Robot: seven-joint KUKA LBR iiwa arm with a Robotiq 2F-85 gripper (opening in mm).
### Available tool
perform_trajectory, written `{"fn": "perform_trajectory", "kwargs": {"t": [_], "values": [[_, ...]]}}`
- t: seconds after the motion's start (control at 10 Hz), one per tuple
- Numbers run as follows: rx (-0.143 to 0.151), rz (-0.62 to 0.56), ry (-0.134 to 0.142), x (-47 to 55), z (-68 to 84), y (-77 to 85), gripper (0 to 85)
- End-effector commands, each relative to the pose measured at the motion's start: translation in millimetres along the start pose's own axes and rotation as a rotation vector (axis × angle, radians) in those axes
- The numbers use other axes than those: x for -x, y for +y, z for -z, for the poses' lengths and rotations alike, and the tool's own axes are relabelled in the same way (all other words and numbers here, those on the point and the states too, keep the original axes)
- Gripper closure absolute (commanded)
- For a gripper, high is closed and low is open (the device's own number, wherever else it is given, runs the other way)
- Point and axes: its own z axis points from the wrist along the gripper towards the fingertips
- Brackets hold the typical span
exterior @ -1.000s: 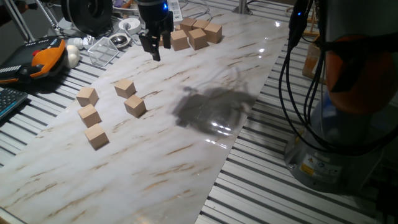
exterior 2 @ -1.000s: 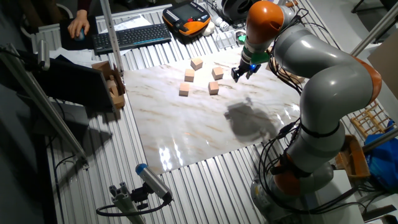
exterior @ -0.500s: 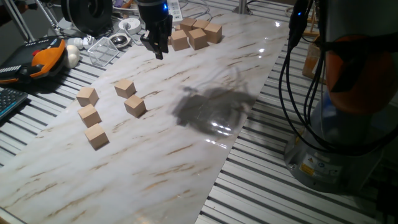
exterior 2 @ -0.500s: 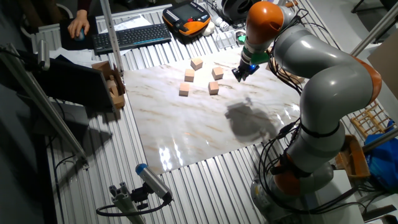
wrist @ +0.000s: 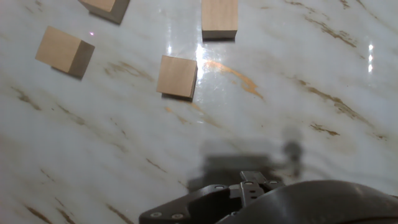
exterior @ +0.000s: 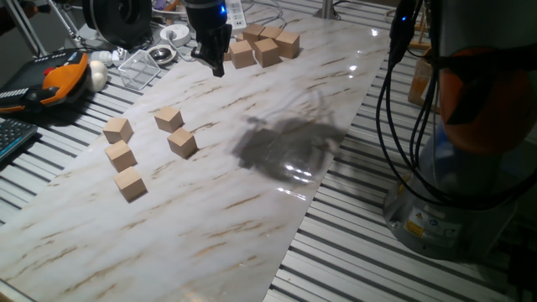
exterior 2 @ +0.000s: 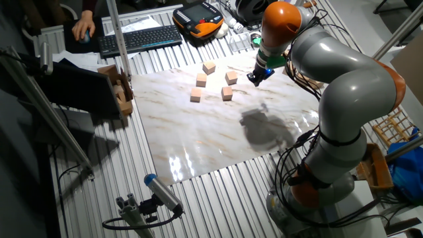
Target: Stack the blocks into a pyramid shape
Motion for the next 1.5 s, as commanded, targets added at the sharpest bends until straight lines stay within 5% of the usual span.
{"fn": "perform_trajectory", "kwargs": {"t": [0.0,1.4], "values": [[0.000,0.000,0.000,0.1,-0.2,0.1,85.0],[0.001,-0.011,-0.012,3.7,-16.1,5.4,85.0]]}}
